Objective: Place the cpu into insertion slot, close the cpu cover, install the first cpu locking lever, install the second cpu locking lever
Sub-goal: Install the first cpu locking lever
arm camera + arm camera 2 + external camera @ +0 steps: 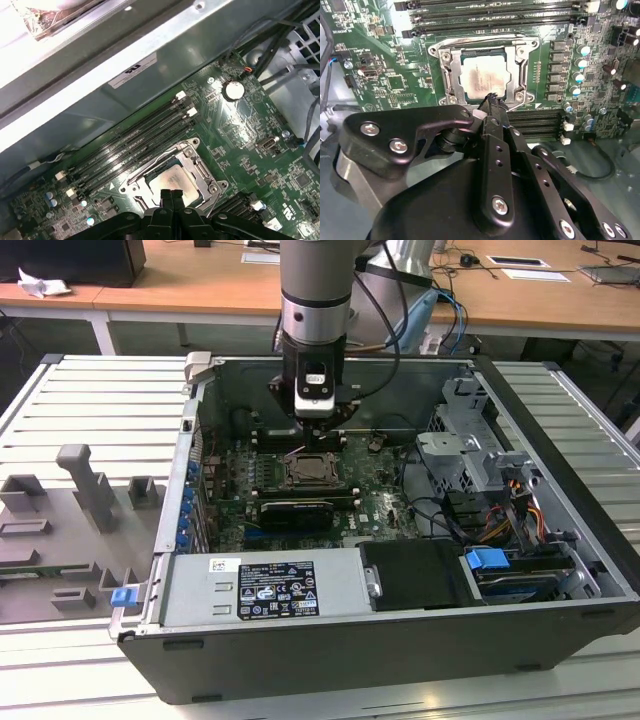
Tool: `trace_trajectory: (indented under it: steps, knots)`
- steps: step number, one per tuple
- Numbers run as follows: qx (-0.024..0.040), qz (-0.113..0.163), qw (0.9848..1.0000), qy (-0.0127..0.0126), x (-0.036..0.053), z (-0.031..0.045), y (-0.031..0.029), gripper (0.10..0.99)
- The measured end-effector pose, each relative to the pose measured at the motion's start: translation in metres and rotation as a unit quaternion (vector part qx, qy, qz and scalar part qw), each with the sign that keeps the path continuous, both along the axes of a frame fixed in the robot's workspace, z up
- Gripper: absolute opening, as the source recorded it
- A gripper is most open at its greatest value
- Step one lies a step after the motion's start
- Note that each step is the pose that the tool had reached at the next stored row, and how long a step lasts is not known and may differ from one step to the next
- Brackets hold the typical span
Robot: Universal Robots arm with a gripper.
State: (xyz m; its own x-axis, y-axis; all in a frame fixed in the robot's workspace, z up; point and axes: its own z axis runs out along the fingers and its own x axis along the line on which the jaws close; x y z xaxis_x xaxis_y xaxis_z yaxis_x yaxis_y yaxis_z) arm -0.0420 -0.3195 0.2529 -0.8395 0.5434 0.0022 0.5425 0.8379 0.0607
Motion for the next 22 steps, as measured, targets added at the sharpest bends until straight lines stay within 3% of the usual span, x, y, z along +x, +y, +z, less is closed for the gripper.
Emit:
trace_trajectory:
  steps: [11,15,17,20,22]
  knots:
    - [0.0,0.054,0.9986,0.0,-0.0005,0.0,0.0,0.106]
    - [0.0,0.11,0.9939,0.0,-0.0006,-0.0004,0.0,0.106]
    - [0.0,0.139,0.9903,0.0,-0.0006,-0.001,0.0,0.106]
    - [0.0,0.165,0.9863,0.0,-0.0006,-0.0015,0.0,0.106]
    - [0.0,0.174,0.9847,0.0,-0.0006,-0.0016,0.0,0.106]
